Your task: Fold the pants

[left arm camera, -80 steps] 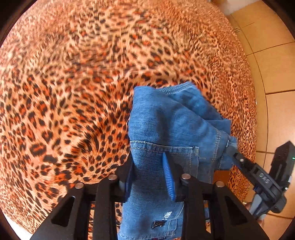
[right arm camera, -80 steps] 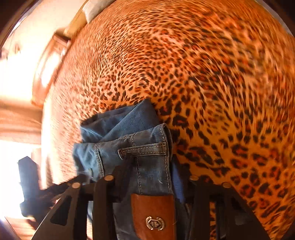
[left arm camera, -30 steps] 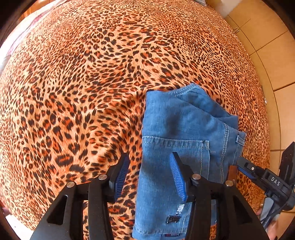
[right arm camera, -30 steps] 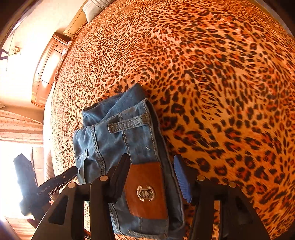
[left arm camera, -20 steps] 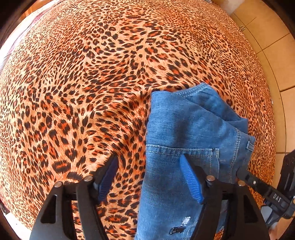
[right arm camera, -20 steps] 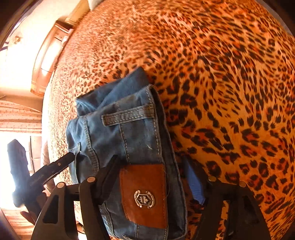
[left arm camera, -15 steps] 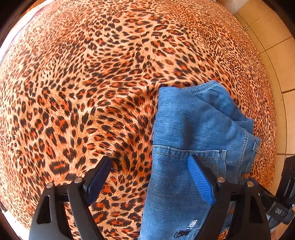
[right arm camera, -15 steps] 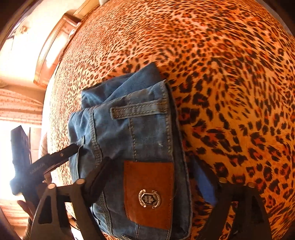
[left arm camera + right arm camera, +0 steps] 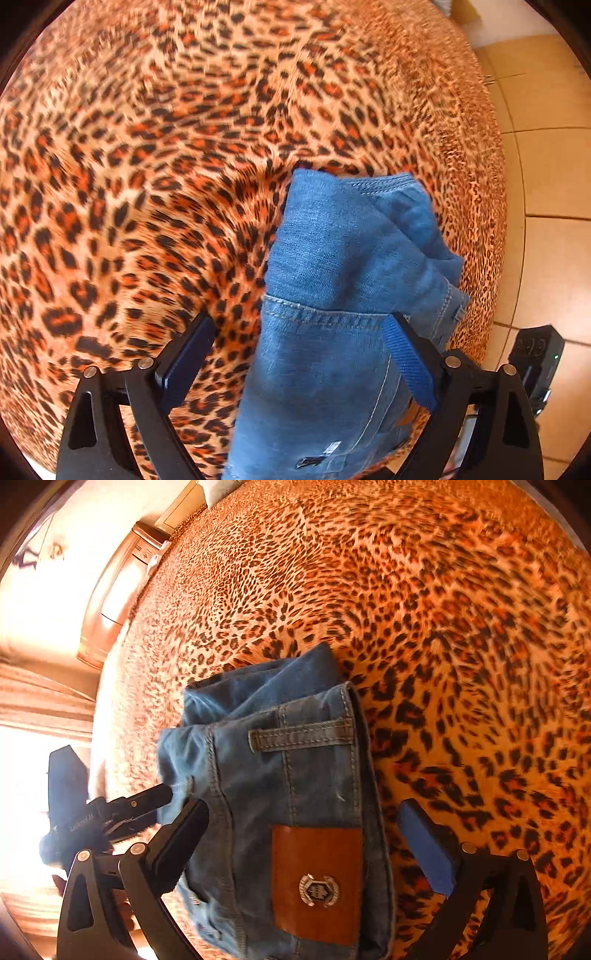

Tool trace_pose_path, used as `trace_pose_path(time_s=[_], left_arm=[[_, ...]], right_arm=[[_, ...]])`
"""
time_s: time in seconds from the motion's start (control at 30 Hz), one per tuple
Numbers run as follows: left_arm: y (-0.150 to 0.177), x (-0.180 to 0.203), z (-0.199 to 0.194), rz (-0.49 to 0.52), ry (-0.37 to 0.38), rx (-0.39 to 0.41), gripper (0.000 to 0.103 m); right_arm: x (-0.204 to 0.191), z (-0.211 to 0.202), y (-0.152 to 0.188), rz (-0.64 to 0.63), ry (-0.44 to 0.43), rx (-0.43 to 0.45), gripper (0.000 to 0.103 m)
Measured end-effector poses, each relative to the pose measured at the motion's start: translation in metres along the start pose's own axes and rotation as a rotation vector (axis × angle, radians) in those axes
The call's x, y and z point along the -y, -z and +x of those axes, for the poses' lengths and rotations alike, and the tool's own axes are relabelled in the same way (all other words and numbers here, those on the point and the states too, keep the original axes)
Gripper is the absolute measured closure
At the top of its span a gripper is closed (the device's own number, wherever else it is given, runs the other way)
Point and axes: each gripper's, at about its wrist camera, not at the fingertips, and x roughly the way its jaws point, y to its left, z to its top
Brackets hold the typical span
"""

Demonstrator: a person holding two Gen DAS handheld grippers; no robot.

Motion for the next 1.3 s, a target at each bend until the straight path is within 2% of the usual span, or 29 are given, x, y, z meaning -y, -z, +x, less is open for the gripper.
trace_pose_path(time_s=[0.03,0.07,0.1,0.13,0.17,0.2,0.23,0.27,0.33,0.37,0.47,0.5,0.53,0.57,0.6,0.63,0.7,0.73,0.77,0.8,0.87,0.93,1.03,1.07,1.1,1.17,1.2,1.23,1.3], left_arm=[[-0.002,0.005,0.002,0.013,-0.023,0.002,0.01],[-0.002,0.012,0.002,0.042,-0.043,0.017,0.02],[-0.001,0.02,0.001,0.09,-0.056,0.032,0.057],[0.001,0.029,0.0,0.14,-0.094,0.031,0.06],[0.002,0.035,-0.002,0.17,-0.125,0.042,0.065],[0.003,0.036,-0.007,0.178,-0.129,0.059,0.074],[0.005,0.035,-0.014,0.174,-0.112,0.076,0.077],[0.005,0.03,-0.021,0.157,-0.08,0.092,0.078],[0.007,0.019,-0.025,0.127,-0.052,0.109,0.077],[0.007,0.014,-0.021,0.129,-0.055,0.092,0.077],[0.016,-0.001,-0.015,0.124,-0.038,0.061,0.07],[0.02,-0.005,-0.014,0.125,-0.011,0.051,0.059],[0.023,-0.009,-0.012,0.13,0.015,0.04,0.05],[0.027,-0.012,-0.007,0.13,0.041,0.017,0.031],[0.029,-0.016,-0.001,0.124,0.059,-0.006,0.026],[0.031,-0.019,0.008,0.114,0.068,-0.034,0.028],[0.027,-0.014,0.012,0.123,0.052,-0.022,0.052],[0.025,-0.009,0.01,0.139,0.037,-0.011,0.055],[0.025,-0.004,0.007,0.157,0.011,0.013,0.067],[0.025,0.004,0.0,0.183,-0.016,0.043,0.074],[0.024,0.014,-0.017,0.215,-0.027,0.097,0.079],[0.014,0.02,-0.041,0.224,-0.012,0.169,0.08],[-0.011,0.013,-0.071,0.193,0.013,0.273,0.073],[-0.019,0.01,-0.074,0.188,-0.022,0.29,0.061],[-0.028,0.007,-0.073,0.192,-0.12,0.311,0.056],[-0.033,0.002,-0.07,0.224,-0.333,0.348,0.06],[-0.03,-0.002,-0.07,0.252,-0.4,0.369,0.06],[-0.024,-0.006,-0.07,0.275,-0.436,0.398,0.059],[-0.01,-0.012,-0.07,0.288,-0.481,0.448,0.051]], right_arm=[[-0.002,0.007,-0.002,-0.01,0.024,-0.021,0.003],[-0.007,0.011,-0.002,-0.036,0.054,-0.013,0.003],[-0.014,0.01,-0.002,-0.062,0.079,0.017,0.005],[-0.024,0.007,-0.002,-0.102,0.093,0.054,0.022],[-0.03,0.006,-0.002,-0.121,0.111,0.061,0.051],[-0.036,0.004,-0.002,-0.14,0.138,0.066,0.057],[-0.042,-0.001,-0.001,-0.169,0.12,0.077,0.063],[-0.048,-0.005,0.0,-0.197,0.106,0.092,0.069],[-0.058,-0.016,0.006,-0.265,0.099,0.13,0.07],[-0.056,-0.016,0.007,-0.269,0.094,0.116,0.069],[-0.027,-0.011,0.006,-0.168,0.1,0.057,0.064],[-0.017,-0.008,0.009,-0.129,0.075,0.034,0.063],[-0.008,-0.007,0.015,-0.091,0.047,0.027,0.056],[-0.002,-0.004,0.02,-0.065,0.02,0.012,0.043],[0.002,0.0,0.025,-0.054,0.008,-0.007,0.037],[0.002,0.002,0.029,-0.065,0.006,0.006,0.036],[-0.01,0.002,0.034,-0.129,0.031,0.039,0.041],[-0.022,0.003,0.035,-0.168,0.053,0.039,0.058],[-0.037,0.003,0.036,-0.211,0.079,0.052,0.066],[-0.052,0.002,0.039,-0.265,0.096,0.065,0.069],[-0.073,-0.001,0.032,-0.32,0.109,0.077,0.071],[-0.088,-0.007,0.021,-0.321,0.064,0.084,0.073],[-0.115,-0.021,-0.004,-0.328,0.012,0.158,0.076],[-0.121,-0.025,-0.011,-0.333,0.012,0.189,0.073],[-0.122,-0.023,-0.011,-0.324,0.04,0.206,0.071],[-0.127,-0.007,-0.027,-0.277,0.187,0.174,0.05],[-0.127,-0.004,-0.029,-0.264,0.257,0.172,0.05],[-0.127,-0.003,-0.026,-0.257,0.297,0.174,0.05],[-0.12,-0.008,-0.009,-0.248,0.264,0.171,0.04]])
